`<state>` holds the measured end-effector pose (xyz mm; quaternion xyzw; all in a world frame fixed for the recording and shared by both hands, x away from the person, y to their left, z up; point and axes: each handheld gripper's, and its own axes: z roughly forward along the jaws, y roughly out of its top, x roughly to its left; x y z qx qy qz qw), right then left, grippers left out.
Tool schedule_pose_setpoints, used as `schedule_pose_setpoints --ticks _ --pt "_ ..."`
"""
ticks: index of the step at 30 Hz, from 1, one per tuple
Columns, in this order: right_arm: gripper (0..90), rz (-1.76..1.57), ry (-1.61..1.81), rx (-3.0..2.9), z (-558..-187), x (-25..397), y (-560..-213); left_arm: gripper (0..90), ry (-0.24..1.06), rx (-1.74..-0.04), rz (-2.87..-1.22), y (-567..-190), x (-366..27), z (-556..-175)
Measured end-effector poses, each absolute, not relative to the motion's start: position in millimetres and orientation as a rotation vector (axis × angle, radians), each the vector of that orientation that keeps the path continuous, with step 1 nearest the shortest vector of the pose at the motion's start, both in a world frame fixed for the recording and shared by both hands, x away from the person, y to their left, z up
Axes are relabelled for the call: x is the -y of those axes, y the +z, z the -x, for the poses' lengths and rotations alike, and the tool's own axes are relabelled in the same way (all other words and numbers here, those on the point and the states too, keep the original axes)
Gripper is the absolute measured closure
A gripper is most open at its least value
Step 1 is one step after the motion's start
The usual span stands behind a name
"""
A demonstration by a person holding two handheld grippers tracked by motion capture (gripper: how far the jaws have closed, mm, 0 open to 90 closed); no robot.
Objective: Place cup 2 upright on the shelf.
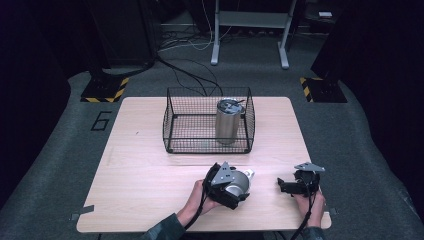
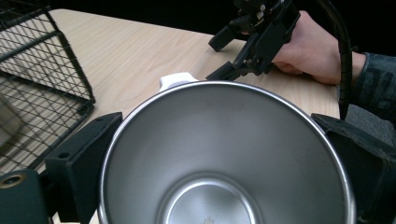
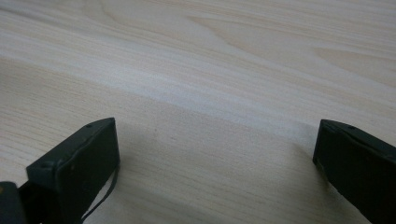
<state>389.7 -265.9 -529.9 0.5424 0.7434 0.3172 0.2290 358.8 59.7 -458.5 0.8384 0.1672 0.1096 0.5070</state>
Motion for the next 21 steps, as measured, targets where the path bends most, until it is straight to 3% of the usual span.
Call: schedule_pose_setpoints --ticks 21 --pt "0.0 -1.494 0.873 -2.045 -390 266 -530 6.3 0.262 -0.422 -1.992 -439 -103 -369"
